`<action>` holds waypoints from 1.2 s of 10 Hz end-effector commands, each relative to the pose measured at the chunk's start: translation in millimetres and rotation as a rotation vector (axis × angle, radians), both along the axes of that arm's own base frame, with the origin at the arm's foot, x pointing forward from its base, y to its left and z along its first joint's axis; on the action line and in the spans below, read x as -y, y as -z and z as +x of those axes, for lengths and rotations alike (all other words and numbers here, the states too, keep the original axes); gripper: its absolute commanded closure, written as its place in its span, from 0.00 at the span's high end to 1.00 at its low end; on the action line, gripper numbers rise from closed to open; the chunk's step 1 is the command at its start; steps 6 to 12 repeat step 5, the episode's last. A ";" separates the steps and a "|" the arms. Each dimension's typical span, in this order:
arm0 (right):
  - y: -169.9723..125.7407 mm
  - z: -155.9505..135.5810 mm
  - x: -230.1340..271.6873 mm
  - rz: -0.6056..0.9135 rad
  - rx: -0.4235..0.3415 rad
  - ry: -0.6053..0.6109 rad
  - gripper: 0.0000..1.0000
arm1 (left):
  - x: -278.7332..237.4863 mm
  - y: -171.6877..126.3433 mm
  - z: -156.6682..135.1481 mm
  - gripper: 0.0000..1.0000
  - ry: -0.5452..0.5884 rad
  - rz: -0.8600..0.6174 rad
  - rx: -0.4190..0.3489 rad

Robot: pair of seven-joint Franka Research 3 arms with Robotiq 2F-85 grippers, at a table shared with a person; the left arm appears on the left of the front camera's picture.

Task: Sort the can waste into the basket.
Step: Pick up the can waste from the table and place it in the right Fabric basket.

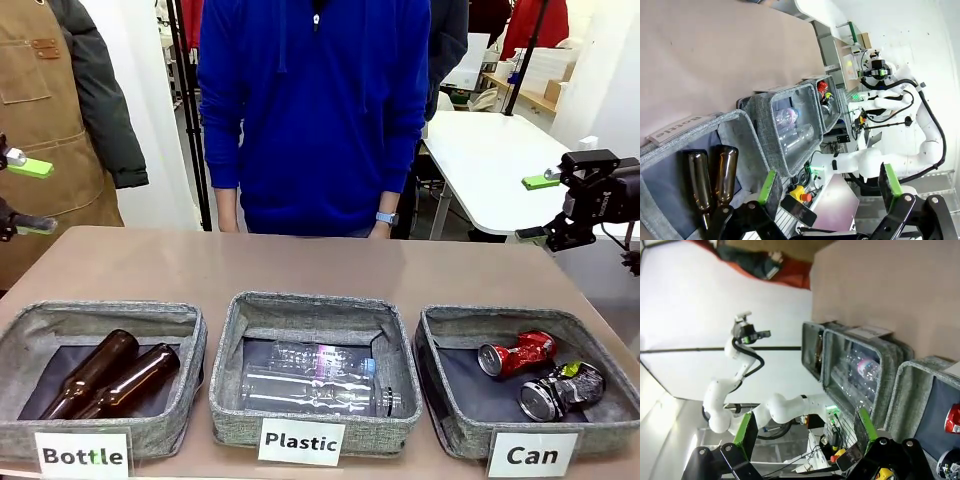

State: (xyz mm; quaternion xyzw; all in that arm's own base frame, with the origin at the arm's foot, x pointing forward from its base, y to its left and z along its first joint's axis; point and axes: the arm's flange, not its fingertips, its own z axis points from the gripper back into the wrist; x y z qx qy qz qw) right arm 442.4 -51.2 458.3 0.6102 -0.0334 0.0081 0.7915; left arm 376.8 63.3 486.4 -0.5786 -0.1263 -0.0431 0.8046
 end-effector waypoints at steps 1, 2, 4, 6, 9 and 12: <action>1.1 0.3 0.5 0.008 0.023 -0.009 1.00 | 0.6 -0.9 -3.5 1.00 -0.004 0.012 -0.009; 1.1 0.3 0.5 0.008 0.023 -0.009 1.00 | 0.6 -0.9 -3.5 1.00 -0.004 0.012 -0.009; 1.1 0.3 0.5 0.008 0.023 -0.009 1.00 | 0.6 -0.9 -3.5 1.00 -0.004 0.012 -0.009; 1.1 0.3 0.5 0.008 0.023 -0.009 1.00 | 0.6 -0.9 -3.5 1.00 -0.004 0.012 -0.009; 1.1 0.3 0.5 0.008 0.023 -0.009 1.00 | 0.6 -0.9 -3.5 1.00 -0.004 0.012 -0.009; 1.1 0.3 0.5 0.008 0.023 -0.009 1.00 | 0.6 -0.9 -3.5 1.00 -0.004 0.012 -0.009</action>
